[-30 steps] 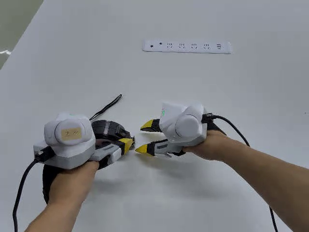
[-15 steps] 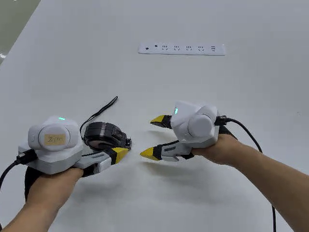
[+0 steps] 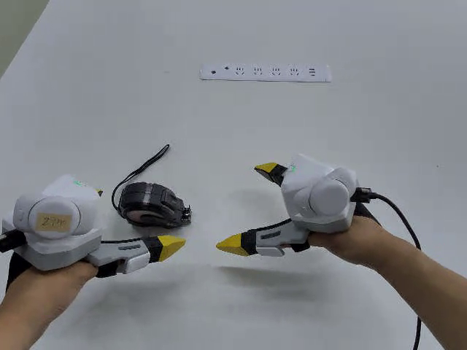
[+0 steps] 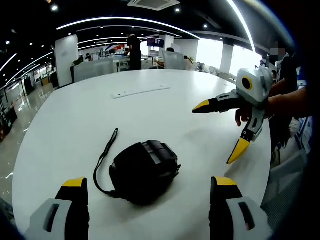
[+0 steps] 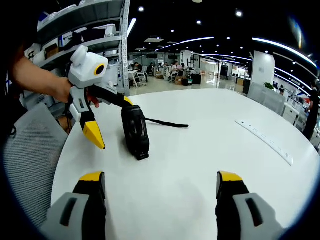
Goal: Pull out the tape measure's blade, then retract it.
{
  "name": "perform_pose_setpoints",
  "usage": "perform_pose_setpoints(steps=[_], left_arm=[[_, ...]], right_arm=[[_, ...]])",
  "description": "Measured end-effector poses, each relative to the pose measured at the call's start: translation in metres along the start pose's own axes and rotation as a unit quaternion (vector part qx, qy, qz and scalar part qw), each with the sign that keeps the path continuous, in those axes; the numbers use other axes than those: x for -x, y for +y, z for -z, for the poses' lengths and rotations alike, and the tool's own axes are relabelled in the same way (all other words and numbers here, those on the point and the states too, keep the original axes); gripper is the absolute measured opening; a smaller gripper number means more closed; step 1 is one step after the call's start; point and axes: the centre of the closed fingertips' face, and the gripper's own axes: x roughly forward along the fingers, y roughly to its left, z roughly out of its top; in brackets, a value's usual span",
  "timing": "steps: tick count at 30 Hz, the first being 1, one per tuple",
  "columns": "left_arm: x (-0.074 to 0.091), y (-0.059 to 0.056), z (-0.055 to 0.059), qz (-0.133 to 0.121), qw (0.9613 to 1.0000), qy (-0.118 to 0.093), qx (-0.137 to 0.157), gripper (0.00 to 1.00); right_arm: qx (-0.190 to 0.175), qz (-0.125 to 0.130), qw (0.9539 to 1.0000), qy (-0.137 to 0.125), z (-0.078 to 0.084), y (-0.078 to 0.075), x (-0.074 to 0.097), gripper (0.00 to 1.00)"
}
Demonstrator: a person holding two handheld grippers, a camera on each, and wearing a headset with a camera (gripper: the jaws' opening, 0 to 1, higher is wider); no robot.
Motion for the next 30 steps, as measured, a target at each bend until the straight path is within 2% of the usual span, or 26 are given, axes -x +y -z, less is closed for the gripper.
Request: perform_pose_setpoints(steps=[1,4,13,21,30], left_arm=[[0.001,-0.002,-0.001,0.007,1.0000,-0.002,-0.005,1.00],[0.002,-0.004,-0.003,0.021,0.9996,-0.006,-0.019,1.00],[0.010,-0.006,-0.006,0.052,0.9976,-0.017,-0.043,1.00],[0.017,-0.006,-0.006,0.077,0.9954,-0.024,-0.052,1.00],[0.027,-0.010,-0.004,0.090,0.9941,-0.033,-0.050,1.00]], right_arm=[[-0.004,0.007,0.9999,-0.006,-0.001,-0.002,0.003,0.96],[-0.012,0.008,0.9998,-0.013,-0.003,-0.001,0.007,1.00],[-0.032,0.025,0.9988,-0.026,0.002,-0.001,0.025,1.00],[-0.039,0.039,0.9979,-0.032,0.007,0.001,0.046,1.00],[-0.049,0.054,0.9965,-0.041,0.011,0.004,0.066,1.00]])
